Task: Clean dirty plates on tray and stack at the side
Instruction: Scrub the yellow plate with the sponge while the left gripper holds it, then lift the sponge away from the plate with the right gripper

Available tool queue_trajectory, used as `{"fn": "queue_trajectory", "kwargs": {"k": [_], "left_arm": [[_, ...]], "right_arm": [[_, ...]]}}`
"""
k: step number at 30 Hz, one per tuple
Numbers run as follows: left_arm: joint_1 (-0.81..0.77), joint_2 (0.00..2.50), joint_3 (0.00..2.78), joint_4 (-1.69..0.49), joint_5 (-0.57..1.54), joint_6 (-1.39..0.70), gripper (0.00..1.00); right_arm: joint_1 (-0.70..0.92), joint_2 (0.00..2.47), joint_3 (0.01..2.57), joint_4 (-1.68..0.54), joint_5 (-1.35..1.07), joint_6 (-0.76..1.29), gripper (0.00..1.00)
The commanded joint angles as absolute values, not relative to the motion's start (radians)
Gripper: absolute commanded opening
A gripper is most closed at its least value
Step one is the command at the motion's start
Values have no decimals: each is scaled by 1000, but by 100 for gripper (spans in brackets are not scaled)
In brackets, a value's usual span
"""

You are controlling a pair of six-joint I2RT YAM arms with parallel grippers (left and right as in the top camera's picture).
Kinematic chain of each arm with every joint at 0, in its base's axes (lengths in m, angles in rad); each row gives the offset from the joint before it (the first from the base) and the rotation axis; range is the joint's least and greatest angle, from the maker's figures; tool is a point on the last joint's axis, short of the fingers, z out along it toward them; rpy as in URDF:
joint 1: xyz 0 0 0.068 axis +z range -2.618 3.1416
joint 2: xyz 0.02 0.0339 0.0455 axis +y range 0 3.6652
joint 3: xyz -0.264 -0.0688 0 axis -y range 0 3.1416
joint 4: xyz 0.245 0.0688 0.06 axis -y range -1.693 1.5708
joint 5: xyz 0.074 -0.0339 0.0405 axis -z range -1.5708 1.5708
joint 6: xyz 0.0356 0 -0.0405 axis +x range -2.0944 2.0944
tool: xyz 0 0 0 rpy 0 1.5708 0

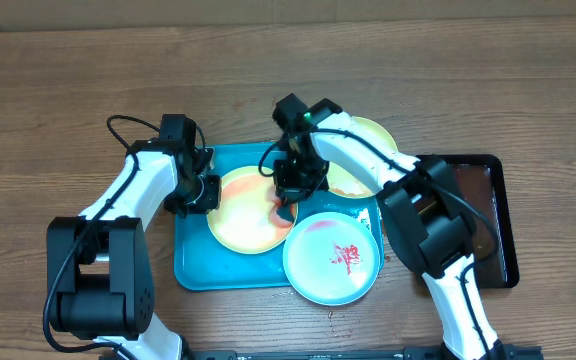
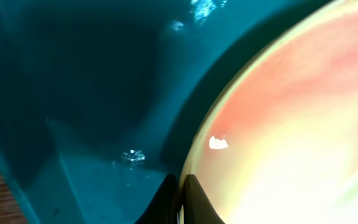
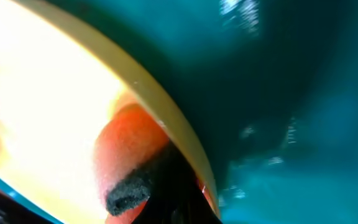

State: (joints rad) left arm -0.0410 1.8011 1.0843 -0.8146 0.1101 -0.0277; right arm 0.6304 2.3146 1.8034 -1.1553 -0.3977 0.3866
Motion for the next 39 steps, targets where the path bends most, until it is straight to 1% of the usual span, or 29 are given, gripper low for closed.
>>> {"fn": "queue_trajectory", "kwargs": {"k": [1,6,10,14,18,22,25,31,35,39], "left_arm": [[-27,1818,1068,-811,45,-53,4],[-27,1818,1068,-811,45,-53,5],[-27,1818,1068,-811,45,-53,4],[-27,1818,1068,-812,46,-53,4],[-27,1818,1068,-812,46,-53,4],[-27,1818,1068,-813,45,-53,4],[-27,1818,1068,-813,45,-53,4],[-27,1818,1068,-811,45,-53,4],[-27,1818,1068,-807,45,-53,4],[-27,1818,1068,-804,51,-61,4]], "right_arm": [[721,2368,1781,-1144,-406,351,4],[811,2368,1780,-1045,-534,397,4],[830,2368,1780,-981,-569,447,4],[818,2368,1780,-908,-567,500,4],[781,2368,1780,-785,-559,579,4],[722,2368,1780,-719,-484,641,4],[673,2368,1780,-751,-400,641,4],[604,2368,1780,-939,-169,553,4],[604,2368,1781,-1018,-148,469,4],[651,2336,1816,-1089,-147,395,4]]}}
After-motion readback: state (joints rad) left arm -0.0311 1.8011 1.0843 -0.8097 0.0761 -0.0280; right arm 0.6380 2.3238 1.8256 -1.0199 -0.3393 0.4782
